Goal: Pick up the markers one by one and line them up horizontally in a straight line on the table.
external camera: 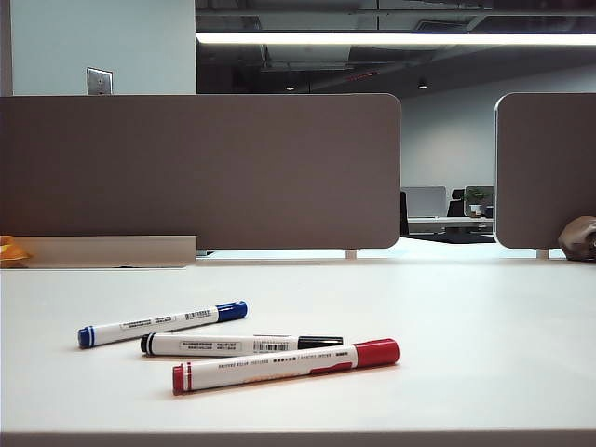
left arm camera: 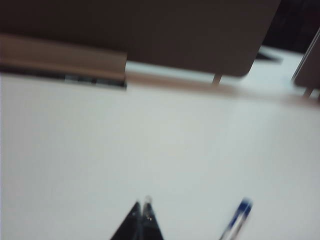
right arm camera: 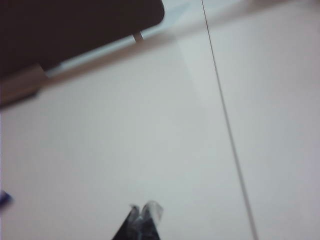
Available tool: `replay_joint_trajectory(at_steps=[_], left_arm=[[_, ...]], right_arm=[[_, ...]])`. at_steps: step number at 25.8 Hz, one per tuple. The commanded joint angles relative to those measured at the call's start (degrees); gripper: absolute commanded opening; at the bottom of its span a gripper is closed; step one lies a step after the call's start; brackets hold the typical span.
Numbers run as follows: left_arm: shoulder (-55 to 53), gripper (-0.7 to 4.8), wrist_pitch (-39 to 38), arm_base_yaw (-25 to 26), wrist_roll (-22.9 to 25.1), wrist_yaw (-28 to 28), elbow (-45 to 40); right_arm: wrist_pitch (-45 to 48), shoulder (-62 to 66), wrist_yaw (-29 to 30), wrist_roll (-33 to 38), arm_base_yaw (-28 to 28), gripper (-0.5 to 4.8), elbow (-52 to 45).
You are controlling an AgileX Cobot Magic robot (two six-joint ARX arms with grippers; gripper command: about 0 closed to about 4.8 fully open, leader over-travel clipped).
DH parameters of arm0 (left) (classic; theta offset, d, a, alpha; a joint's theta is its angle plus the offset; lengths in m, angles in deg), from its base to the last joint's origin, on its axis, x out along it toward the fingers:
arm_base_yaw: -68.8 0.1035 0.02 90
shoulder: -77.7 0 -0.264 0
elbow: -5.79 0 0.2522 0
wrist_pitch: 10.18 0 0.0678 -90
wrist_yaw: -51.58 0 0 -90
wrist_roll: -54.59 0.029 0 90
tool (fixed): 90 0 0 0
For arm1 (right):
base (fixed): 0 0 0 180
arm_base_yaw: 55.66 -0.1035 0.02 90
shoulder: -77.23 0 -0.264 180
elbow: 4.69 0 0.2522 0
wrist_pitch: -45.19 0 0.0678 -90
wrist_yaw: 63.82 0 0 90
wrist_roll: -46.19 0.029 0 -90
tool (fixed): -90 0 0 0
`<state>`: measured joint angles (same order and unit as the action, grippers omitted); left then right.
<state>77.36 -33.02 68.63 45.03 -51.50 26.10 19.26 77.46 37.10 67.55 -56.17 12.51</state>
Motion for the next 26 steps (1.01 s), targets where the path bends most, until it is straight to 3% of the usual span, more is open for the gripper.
replay_joint_trajectory(at_steps=[1, 5, 8, 11, 18, 21, 24, 26], left_arm=[[0.0, -0.05, -1.9, 0.1, -1.4, -0.5, 7.9], [0.0, -0.05, -14.1, 0.1, -1.0, -2.2, 19.9], [0.0, -0.05, -21.5, 0.1, 3.0, -5.4, 25.3], [0.0, -0.05, -26.2, 0.1, 5.2, -9.4, 28.6], [0.0, -0.05, -31.7, 0.1, 5.1, -16.1, 32.7], [0.0, -0.05, -30.2, 0.1, 5.1, -16.1, 34.2], [0.0, -0.05, -24.3, 0.1, 5.0, -16.1, 36.4], [0.0, -0.05, -22.5, 0.1, 5.0, -16.1, 36.8]], right_arm=[[-1.1, -0.1, 2.4, 4.1, 0.0, -0.06, 6.4], [-11.6, -0.1, 9.4, 3.8, 0.0, -0.06, 15.2], [-14.3, 0.1, 18.1, 4.1, 0.0, -0.06, 18.0], [-20.8, 0.8, 22.2, 3.8, 0.0, -0.06, 22.2], [-30.9, 6.2, 24.2, -4.7, 0.0, -0.06, 32.6], [-37.5, 11.0, 24.1, -13.4, 0.0, -0.06, 37.9], [-44.7, 16.7, 21.1, -30.8, -1.5, -0.03, 46.5], [-44.3, 17.7, 17.9, -32.1, -2.2, 0.04, 49.0]])
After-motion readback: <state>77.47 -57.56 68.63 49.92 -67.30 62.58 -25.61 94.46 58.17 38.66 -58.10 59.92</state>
